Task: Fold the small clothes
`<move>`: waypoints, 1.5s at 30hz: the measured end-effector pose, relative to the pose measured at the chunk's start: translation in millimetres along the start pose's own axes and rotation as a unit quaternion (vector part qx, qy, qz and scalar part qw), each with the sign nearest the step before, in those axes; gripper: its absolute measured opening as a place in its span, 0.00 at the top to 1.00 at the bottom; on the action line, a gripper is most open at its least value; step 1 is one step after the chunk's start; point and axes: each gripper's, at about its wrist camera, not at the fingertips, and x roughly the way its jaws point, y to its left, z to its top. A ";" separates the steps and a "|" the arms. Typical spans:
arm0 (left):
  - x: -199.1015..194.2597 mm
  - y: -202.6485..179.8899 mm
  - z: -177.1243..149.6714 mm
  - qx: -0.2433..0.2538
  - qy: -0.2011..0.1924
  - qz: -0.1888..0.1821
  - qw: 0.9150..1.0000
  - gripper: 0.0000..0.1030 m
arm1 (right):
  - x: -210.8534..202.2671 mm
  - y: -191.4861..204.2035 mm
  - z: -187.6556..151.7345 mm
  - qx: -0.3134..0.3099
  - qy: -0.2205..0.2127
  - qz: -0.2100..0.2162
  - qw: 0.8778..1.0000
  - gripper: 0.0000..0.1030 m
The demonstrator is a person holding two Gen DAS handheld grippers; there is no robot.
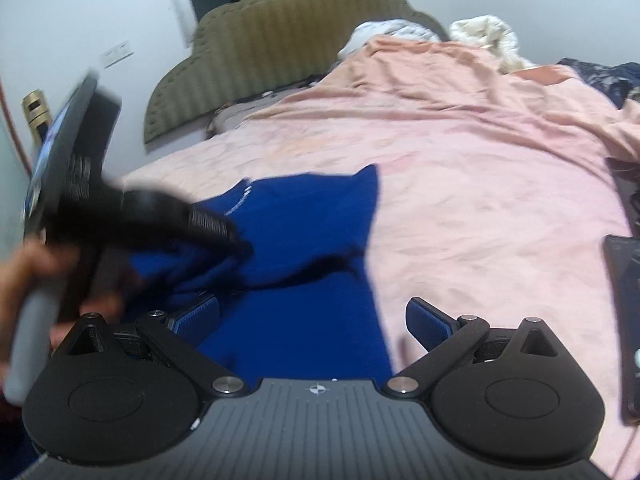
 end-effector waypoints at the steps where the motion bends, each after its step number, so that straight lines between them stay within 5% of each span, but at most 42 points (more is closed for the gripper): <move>1: -11.0 6.4 -0.1 -0.002 -0.016 0.003 1.000 0.25 | -1.0 -3.1 2.4 0.003 -0.005 -0.005 1.000 0.02; 6: -78.7 60.1 3.8 -0.040 -0.100 0.026 0.994 0.19 | 8.9 -9.2 26.4 0.024 -0.021 0.017 0.999 0.02; 9: -93.2 104.5 -2.3 -0.081 -0.114 0.091 0.986 0.16 | 30.9 1.6 45.2 0.025 -0.016 0.079 0.996 0.03; 13: -87.6 149.4 -16.6 -0.117 -0.081 0.174 0.974 0.16 | 78.6 24.6 64.2 0.018 0.028 0.132 0.991 0.09; 16: -76.1 169.6 -26.4 -0.151 -0.056 0.187 0.969 0.16 | 106.2 55.8 65.1 -0.033 0.060 0.149 0.986 0.10; 20: -61.2 178.2 -34.1 -0.156 -0.026 0.196 0.968 0.16 | 127.9 115.8 46.1 -0.188 0.056 0.079 0.977 0.08; 22: -58.2 178.1 -35.8 -0.142 -0.024 0.212 0.967 0.16 | 136.6 130.1 40.2 -0.229 0.029 -0.007 0.973 0.08; 24: -61.9 179.6 -39.2 -0.127 -0.028 0.223 0.966 0.16 | 129.4 120.2 44.3 -0.192 -0.007 -0.053 0.980 0.08; 26: -65.4 183.6 -42.6 -0.129 -0.028 0.227 0.965 0.16 | 119.4 95.5 51.5 -0.121 -0.020 -0.051 0.991 0.07; 30: -65.1 187.0 -43.6 -0.148 -0.022 0.208 0.967 0.16 | 110.3 46.3 61.5 0.006 -0.004 0.019 1.000 0.09; 35: -61.9 175.5 -45.8 -0.134 -0.017 0.208 0.969 0.16 | 133.3 24.3 61.6 0.083 0.053 0.104 0.990 0.12; 38: -62.7 169.1 -45.9 -0.118 -0.021 0.217 0.969 0.16 | 143.2 20.1 58.5 0.100 0.065 0.117 0.986 0.23; 41: -62.3 165.5 -43.8 -0.112 -0.025 0.225 0.967 0.16 | 141.3 19.0 56.8 0.097 0.065 0.112 0.987 0.49; 43: -61.5 164.3 -40.7 -0.116 -0.030 0.234 0.965 0.16 | 146.0 16.3 59.7 0.094 0.072 0.107 0.987 0.90; 45: -62.3 162.3 -35.4 -0.118 -0.039 0.241 0.963 0.16 | 149.4 10.8 64.2 0.092 0.077 0.112 0.986 0.91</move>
